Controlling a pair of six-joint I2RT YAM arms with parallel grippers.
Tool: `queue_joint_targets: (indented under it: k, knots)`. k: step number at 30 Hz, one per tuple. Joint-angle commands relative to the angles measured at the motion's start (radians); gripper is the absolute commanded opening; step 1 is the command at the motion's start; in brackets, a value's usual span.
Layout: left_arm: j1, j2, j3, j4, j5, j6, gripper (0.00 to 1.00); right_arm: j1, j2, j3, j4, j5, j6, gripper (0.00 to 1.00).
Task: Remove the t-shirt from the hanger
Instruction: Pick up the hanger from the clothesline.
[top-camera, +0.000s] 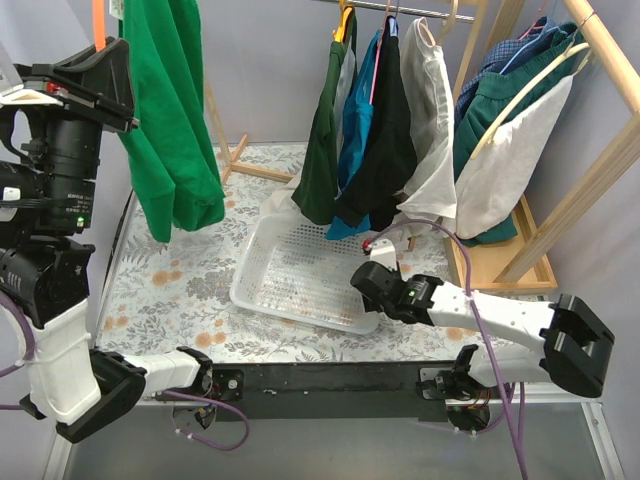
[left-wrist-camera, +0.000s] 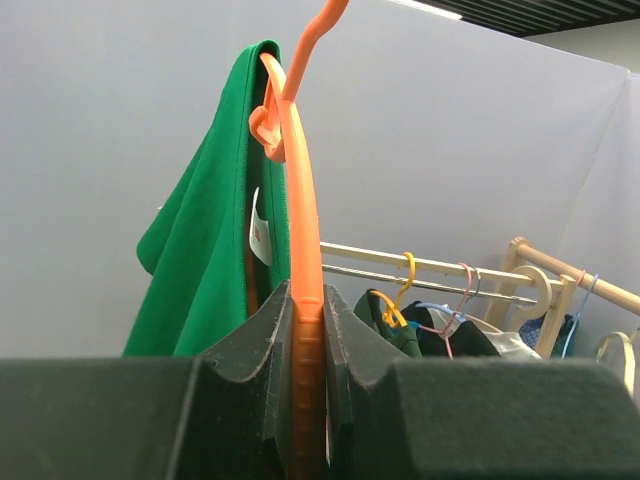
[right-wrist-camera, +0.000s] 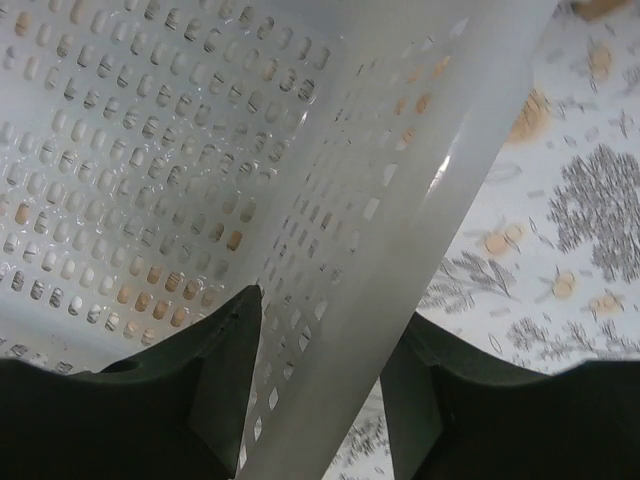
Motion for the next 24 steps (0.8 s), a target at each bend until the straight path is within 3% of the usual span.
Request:
queue_joint_targets:
  k: [1, 6, 10, 19, 24]
  knots:
    - [-0.001, -0.003, 0.033, 0.104, 0.104, -0.003, 0.00, 0.000, 0.096, 0.108, 0.209, -0.011, -0.192, 0.55]
    - [-0.001, -0.034, -0.008, 0.108, 0.185, -0.047, 0.00, 0.000, 0.245, 0.210, 0.354, -0.078, -0.363, 0.56]
    - [-0.001, -0.054, -0.036, 0.101, 0.239, -0.090, 0.00, 0.012, 0.424, 0.358, 0.391, -0.181, -0.397, 0.57]
    - [-0.001, -0.089, -0.085, 0.104, 0.264, -0.156, 0.00, 0.080, 0.780, 0.811, 0.340, -0.239, -0.333, 0.59]
    - [-0.001, -0.109, -0.098, 0.146, 0.351, -0.158, 0.00, 0.106, 0.913, 1.019, 0.306, -0.291, -0.296, 0.63]
